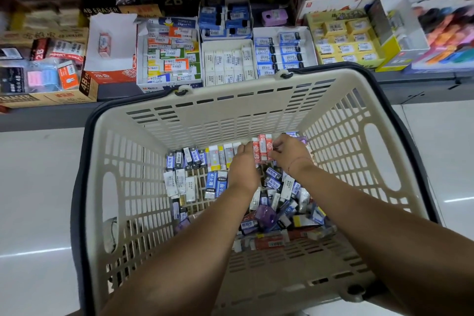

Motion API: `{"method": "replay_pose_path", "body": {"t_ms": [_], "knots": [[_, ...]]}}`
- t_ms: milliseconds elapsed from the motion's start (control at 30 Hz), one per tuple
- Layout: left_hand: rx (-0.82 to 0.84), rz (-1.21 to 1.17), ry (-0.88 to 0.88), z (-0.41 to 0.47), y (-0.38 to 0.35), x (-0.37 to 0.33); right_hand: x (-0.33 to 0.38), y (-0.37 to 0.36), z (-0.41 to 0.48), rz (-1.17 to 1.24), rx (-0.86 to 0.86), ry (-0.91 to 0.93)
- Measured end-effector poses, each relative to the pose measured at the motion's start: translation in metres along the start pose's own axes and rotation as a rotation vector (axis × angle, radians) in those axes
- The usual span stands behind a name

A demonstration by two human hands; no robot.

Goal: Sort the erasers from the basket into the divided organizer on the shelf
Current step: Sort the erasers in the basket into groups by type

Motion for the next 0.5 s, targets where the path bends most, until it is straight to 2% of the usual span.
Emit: {"method": "replay_pose_path", "body": {"t_ms": [267, 367, 500], "knots": [[0.011, 0.078, -0.044, -0.023, 0.031, -0.001, 0.003, 0.001, -0.006, -0.016, 0.015, 0.061], [0.007, -0.052, -0.017, -0.034, 0.049, 0.005, 0.006, 0.0, -0.007, -0.061, 0.02, 0.066], [-0.085, -0.237, 0.052, -0.045, 0.071, 0.017, 0.017, -0.001, -0.014, -0.084, -0.126, 0.079]]}}
Point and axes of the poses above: each hand's wrist, its own z-axis towards the middle knuckle, its own y-axis out of the back of the hand, x = y × z, the point moved 1 cm from there along z, towards the middle knuckle, and after that the axes turned 3 degrees about -y, right-handed, at the moved point
